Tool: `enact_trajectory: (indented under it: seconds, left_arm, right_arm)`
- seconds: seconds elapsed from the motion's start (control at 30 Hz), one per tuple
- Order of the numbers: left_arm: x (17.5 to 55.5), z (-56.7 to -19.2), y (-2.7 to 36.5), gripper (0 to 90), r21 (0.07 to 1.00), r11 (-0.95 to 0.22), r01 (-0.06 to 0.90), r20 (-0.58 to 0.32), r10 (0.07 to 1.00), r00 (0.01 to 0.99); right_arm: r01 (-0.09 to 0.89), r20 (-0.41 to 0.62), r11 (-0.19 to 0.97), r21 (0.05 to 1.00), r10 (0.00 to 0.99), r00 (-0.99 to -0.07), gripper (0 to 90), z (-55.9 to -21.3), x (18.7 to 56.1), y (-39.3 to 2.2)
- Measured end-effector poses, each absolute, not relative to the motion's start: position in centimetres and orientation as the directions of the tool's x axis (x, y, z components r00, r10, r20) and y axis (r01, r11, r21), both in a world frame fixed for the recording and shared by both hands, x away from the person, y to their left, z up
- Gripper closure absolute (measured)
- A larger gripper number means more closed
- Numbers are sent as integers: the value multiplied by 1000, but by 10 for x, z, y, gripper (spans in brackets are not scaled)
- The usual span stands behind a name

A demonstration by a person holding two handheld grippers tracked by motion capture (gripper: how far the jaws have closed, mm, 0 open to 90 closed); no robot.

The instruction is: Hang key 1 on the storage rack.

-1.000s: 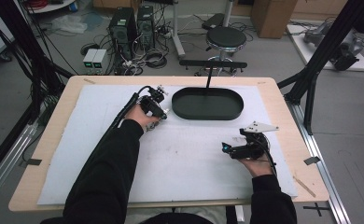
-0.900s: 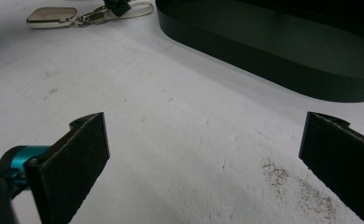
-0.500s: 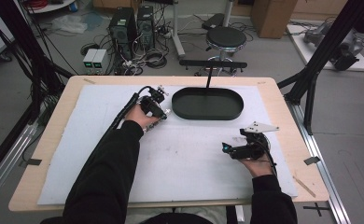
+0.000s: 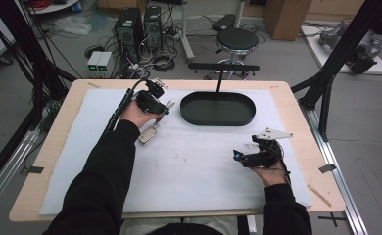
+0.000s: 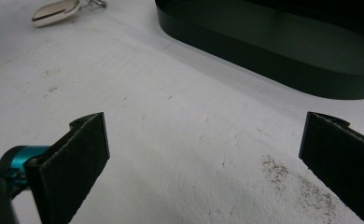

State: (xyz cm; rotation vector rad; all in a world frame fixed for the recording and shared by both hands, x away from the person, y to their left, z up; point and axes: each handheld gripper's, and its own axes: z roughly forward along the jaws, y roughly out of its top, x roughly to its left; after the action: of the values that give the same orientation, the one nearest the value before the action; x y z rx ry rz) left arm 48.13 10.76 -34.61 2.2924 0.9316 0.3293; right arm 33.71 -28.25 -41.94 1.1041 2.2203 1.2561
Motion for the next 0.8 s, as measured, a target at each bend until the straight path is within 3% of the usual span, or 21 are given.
enact_trajectory:
  seconds: [0.53, 0.8]
  left_arm:
    - [477, -295, 131, 753, 778, -393, 490, -122, 671, 731]
    - [480, -280, 122, 753, 791, -395, 466, -104, 664, 740]
  right_arm:
    - [457, 63, 306, 835, 772, -632, 8, -420, 338, -281]
    - [456, 72, 296, 839, 772, -632, 8, -420, 337, -280]
